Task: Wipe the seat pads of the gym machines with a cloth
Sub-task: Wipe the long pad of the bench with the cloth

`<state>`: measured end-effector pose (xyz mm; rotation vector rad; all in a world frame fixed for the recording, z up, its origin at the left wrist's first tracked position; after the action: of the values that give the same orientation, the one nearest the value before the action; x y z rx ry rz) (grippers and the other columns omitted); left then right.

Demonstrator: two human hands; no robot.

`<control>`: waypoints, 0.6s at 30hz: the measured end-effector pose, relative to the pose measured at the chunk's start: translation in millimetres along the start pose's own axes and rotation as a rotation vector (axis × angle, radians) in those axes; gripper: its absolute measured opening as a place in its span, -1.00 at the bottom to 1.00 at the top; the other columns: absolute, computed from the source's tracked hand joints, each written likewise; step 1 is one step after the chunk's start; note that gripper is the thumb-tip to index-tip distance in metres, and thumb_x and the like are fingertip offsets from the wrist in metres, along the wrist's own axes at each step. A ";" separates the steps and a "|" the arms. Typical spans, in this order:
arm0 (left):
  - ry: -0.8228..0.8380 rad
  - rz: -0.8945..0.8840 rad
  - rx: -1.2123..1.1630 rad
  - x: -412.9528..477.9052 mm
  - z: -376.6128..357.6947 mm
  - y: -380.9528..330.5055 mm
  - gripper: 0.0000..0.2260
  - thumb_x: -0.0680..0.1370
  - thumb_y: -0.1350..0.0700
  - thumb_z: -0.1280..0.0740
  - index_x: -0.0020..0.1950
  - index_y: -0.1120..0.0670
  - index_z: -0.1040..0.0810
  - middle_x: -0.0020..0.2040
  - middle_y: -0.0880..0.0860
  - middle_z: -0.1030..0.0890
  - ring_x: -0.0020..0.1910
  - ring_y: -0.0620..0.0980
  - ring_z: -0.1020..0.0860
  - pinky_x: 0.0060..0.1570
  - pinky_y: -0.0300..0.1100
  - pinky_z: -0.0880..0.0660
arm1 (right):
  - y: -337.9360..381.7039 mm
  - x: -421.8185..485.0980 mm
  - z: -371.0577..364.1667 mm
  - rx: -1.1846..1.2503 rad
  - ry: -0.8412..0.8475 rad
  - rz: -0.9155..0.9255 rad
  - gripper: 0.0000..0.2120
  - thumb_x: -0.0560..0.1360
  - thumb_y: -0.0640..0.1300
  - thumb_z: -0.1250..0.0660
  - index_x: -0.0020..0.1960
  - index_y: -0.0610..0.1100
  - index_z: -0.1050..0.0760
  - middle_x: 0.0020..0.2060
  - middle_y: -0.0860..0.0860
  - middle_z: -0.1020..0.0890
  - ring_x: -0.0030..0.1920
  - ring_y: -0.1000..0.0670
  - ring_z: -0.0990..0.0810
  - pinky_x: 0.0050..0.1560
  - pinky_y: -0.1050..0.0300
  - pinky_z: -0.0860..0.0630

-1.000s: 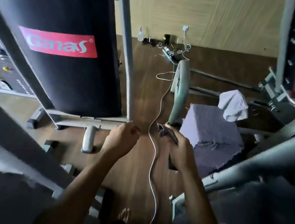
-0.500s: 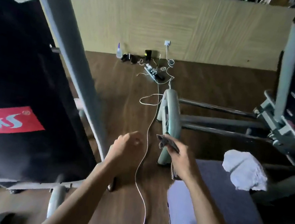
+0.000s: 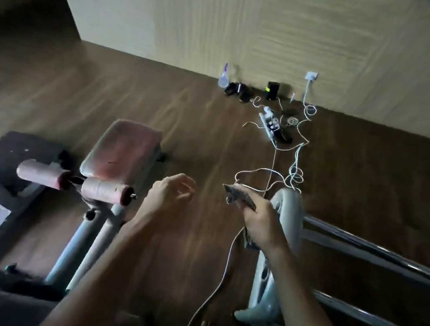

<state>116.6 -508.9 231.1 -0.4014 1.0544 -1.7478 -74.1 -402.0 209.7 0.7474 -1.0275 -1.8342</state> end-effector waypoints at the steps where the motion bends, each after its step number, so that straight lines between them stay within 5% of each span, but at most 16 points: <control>1: -0.040 0.028 -0.008 22.1 9.5 -0.2 -0.88 0.33 -0.08 -0.29 -0.24 -0.33 -0.55 -0.15 -0.21 -0.66 -0.07 -0.13 -0.65 0.01 -0.15 -0.56 | 7.0 31.9 -2.5 -0.018 0.034 0.021 -0.67 0.57 -0.18 -0.35 0.30 0.05 -0.58 0.22 0.12 -0.64 0.27 0.12 -0.57 0.35 0.08 -0.46; 7: -0.192 0.152 0.016 154.7 54.8 13.2 -0.92 0.47 -0.02 -0.36 -0.11 -0.23 -0.59 -0.11 -0.19 -0.67 -0.04 -0.10 -0.63 0.07 -0.12 -0.56 | 42.8 201.8 -28.6 -0.105 0.193 0.115 -0.67 0.57 -0.10 -0.36 0.31 0.14 -0.56 0.20 0.13 -0.65 0.24 0.08 -0.59 0.24 0.15 -0.49; 12: -0.237 0.189 0.021 292.6 88.0 30.2 -0.87 0.47 -0.02 -0.32 -0.04 -0.22 -0.60 -0.13 -0.27 -0.66 -0.07 -0.17 -0.62 0.04 -0.10 -0.57 | 55.9 355.2 -59.7 -0.123 0.301 0.112 -0.68 0.59 -0.15 -0.34 0.30 0.09 -0.58 0.23 0.16 -0.63 0.27 0.14 -0.54 0.08 0.47 -0.37; 18: -0.255 0.217 0.047 443.8 124.3 33.2 -0.87 0.50 0.02 -0.34 0.03 -0.11 -0.62 -0.10 -0.15 -0.68 -0.07 -0.07 -0.65 0.00 -0.05 -0.60 | 79.4 529.6 -87.7 -0.106 0.366 0.028 -0.68 0.58 -0.12 -0.33 0.30 0.13 -0.57 0.18 0.17 -0.66 0.25 0.13 -0.58 0.26 0.21 -0.46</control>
<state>29.1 -960.3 185.1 -0.4501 0.8402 -1.4821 -200.6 -929.5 194.7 0.9558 -0.6946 -1.6353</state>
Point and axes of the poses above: each hand's wrist, its own x-axis towards the middle knuckle, its own z-axis out of the back of the hand, y = z × x, the point moved 2 cm from there along x, towards the middle knuckle
